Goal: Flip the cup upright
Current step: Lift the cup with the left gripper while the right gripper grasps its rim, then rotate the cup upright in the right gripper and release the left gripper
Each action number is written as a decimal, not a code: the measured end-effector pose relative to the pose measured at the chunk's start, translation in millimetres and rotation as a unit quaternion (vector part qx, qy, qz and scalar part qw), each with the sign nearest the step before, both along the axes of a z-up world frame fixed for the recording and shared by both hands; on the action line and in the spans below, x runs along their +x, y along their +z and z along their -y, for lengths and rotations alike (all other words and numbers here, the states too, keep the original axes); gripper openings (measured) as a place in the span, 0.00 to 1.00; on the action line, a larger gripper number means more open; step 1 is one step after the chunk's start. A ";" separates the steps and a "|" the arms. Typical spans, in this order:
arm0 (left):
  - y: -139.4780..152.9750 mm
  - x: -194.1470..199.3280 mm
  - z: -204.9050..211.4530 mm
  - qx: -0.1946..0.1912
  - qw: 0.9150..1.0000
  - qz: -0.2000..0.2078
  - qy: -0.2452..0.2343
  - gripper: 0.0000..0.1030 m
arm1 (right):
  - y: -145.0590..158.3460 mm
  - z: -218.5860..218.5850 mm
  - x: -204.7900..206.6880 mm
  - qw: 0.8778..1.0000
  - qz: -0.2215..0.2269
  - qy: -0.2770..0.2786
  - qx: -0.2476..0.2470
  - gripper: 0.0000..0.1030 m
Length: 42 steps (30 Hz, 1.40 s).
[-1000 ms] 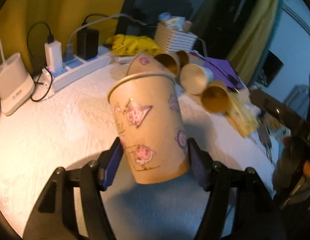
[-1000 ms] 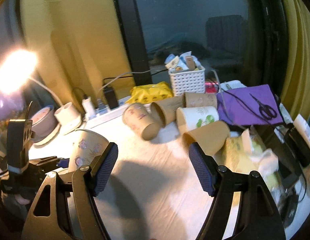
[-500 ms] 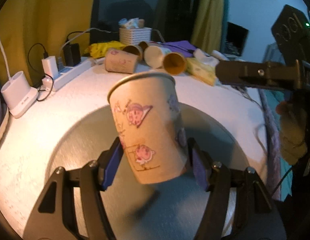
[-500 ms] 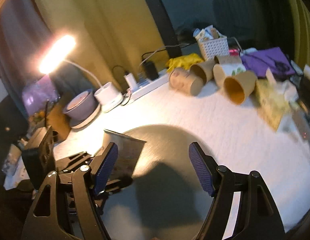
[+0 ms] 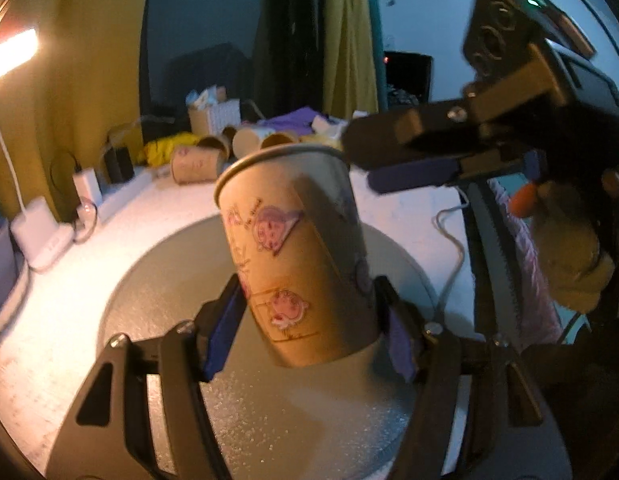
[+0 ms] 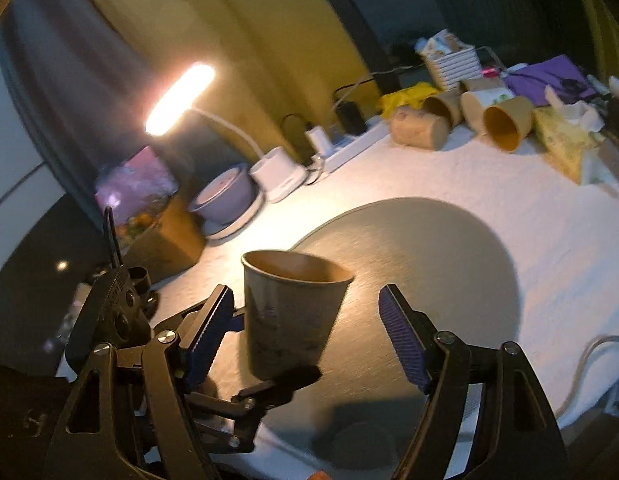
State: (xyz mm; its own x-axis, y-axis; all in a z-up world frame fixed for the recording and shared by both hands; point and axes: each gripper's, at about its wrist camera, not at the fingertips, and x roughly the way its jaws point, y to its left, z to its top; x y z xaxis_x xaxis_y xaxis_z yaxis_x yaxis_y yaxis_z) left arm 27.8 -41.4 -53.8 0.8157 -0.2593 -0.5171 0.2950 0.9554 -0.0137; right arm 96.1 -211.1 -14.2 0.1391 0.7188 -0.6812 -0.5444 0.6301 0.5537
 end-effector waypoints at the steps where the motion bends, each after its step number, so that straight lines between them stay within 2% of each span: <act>1: 1.7 -3.4 1.5 -0.001 1.000 0.008 -0.003 0.63 | 0.2 -2.0 -1.2 1.000 -0.004 0.006 0.003 0.76; 5: 6.4 -17.1 9.0 0.011 0.999 0.044 -0.015 0.63 | -0.6 -8.7 -4.9 1.000 -0.014 0.022 0.011 0.79; 9: 10.2 -23.4 12.0 0.008 0.998 0.061 -0.035 0.63 | -0.6 -11.4 -6.0 0.999 -0.013 0.029 0.018 0.79; 14: 12.1 -23.8 8.4 -0.006 0.997 0.061 -0.039 0.63 | -1.9 -11.6 -0.8 0.998 -0.024 0.034 0.039 0.78; 16: 11.2 -24.1 10.4 -0.002 0.997 0.063 -0.042 0.63 | -3.3 -13.2 0.6 0.998 -0.028 0.037 0.043 0.73; 19: 8.8 -23.6 14.2 0.010 0.997 0.062 -0.037 0.64 | -5.0 -16.2 0.8 0.998 -0.024 0.043 0.038 0.69; 24: 6.4 -18.3 10.6 -0.002 0.998 0.046 -0.031 0.65 | -7.5 -18.1 2.2 0.998 -0.020 0.042 0.033 0.67; 27: 2.9 -11.6 10.1 -0.013 0.999 0.022 -0.028 0.66 | -4.8 -19.7 4.4 0.999 0.004 0.030 0.016 0.67; 28: 2.5 -11.2 10.1 -0.016 0.999 0.018 -0.026 0.73 | -3.2 -19.9 5.6 1.000 0.015 0.024 0.010 0.67; 33: -2.1 -0.3 -5.4 -0.055 0.998 -0.008 -0.002 0.74 | 5.9 -24.0 14.8 0.994 0.100 -0.017 -0.041 0.67; 36: -8.2 9.4 -16.6 -0.067 0.997 -0.036 0.028 0.74 | 4.3 -29.1 20.9 0.986 0.144 -0.034 -0.070 0.67; 42: -15.6 24.2 -52.3 -0.106 0.986 -0.065 0.109 0.74 | -19.3 -53.8 33.3 0.976 0.188 -0.028 -0.107 0.67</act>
